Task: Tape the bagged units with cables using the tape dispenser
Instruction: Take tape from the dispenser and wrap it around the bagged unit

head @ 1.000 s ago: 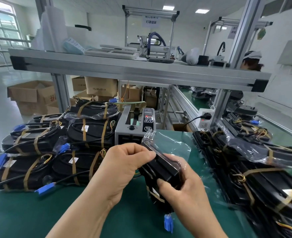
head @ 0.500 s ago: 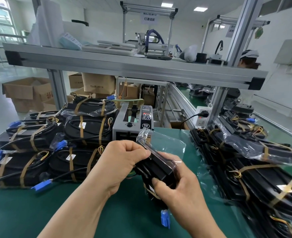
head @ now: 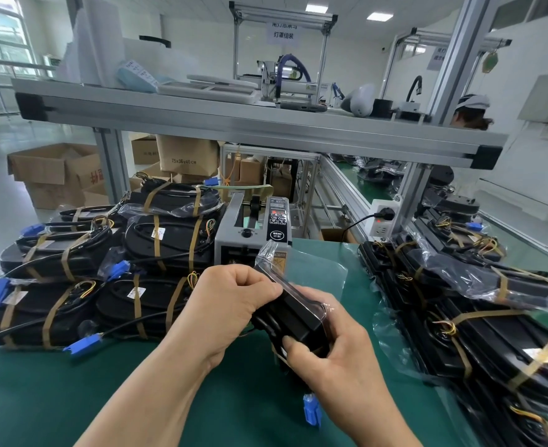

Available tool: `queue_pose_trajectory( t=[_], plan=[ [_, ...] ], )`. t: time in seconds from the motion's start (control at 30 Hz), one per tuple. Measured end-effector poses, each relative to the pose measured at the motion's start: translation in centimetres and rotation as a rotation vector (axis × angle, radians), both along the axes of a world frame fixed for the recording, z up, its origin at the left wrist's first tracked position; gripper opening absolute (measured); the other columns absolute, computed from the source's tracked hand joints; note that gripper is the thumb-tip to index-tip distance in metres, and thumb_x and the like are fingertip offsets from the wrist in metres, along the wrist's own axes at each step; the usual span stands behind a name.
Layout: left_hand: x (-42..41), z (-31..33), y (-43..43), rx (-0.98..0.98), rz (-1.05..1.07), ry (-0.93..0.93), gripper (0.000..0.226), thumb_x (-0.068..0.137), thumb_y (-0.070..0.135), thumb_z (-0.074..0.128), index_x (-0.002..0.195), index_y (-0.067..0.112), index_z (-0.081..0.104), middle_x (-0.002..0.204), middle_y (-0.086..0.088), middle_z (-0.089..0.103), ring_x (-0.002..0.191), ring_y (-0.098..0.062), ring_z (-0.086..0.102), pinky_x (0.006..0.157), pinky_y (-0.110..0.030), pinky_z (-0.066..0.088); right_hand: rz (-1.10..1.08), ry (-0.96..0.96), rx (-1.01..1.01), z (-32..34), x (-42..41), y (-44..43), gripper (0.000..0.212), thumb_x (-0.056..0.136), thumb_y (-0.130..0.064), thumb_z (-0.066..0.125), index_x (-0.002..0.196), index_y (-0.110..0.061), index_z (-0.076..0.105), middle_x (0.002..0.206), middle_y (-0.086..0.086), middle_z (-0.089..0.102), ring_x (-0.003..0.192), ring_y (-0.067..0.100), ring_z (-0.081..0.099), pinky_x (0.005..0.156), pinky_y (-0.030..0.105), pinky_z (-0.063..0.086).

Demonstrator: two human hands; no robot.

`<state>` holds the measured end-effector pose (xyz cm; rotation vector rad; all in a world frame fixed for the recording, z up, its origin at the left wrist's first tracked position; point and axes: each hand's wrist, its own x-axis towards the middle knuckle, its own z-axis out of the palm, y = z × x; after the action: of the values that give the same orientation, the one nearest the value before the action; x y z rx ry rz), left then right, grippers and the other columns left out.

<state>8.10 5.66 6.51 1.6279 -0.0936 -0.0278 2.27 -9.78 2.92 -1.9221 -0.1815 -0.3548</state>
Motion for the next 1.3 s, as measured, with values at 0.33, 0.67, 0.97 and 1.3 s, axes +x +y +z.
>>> queue_pose_trajectory(
  t=[0.33,0.67,0.97,1.3],
  plan=[
    [0.3,-1.2,-0.1,0.014,0.135,-0.074,0.015,0.087,0.012,0.070,0.079,0.025,0.069,0.062,0.008,0.062,0.061,-0.006,0.056,0.063,-0.026,0.048,-0.003,-0.001,-0.004,-0.1,-0.1,-0.1,0.053,0.066,-0.025,0.070,0.115,-0.042,0.065,0.090,-0.009,0.074,0.077,0.013,0.068,0.072,0.025,0.057],
    [-0.1,-1.2,-0.2,0.107,0.070,-0.138,0.041,0.057,0.046,0.089,0.081,0.023,0.065,0.068,0.004,0.049,0.062,-0.011,0.047,0.062,-0.031,0.046,-0.005,-0.003,0.009,-0.2,-0.2,-0.1,0.055,0.066,-0.022,0.069,0.118,-0.042,0.064,0.094,-0.017,0.073,0.083,0.006,0.069,0.074,0.022,0.057],
    [1.6,-1.2,1.2,0.129,0.029,-0.127,0.029,0.061,0.025,0.092,0.076,0.016,0.068,0.058,0.009,0.056,0.055,-0.007,0.050,0.060,-0.029,0.046,0.010,0.000,0.036,-0.1,-0.2,-0.4,0.053,0.064,-0.022,0.070,0.114,-0.041,0.066,0.091,-0.011,0.075,0.080,0.010,0.068,0.074,0.023,0.057],
    [1.7,-1.2,1.1,0.273,0.126,-0.304,0.069,0.035,0.074,0.083,0.088,0.035,0.061,0.094,0.013,0.058,0.079,0.004,0.054,0.071,-0.020,0.045,0.079,-0.014,0.049,0.0,-0.3,-0.6,0.057,0.066,-0.018,0.069,0.110,-0.055,0.063,0.096,-0.013,0.075,0.087,0.009,0.071,0.076,0.017,0.054]
  ],
)
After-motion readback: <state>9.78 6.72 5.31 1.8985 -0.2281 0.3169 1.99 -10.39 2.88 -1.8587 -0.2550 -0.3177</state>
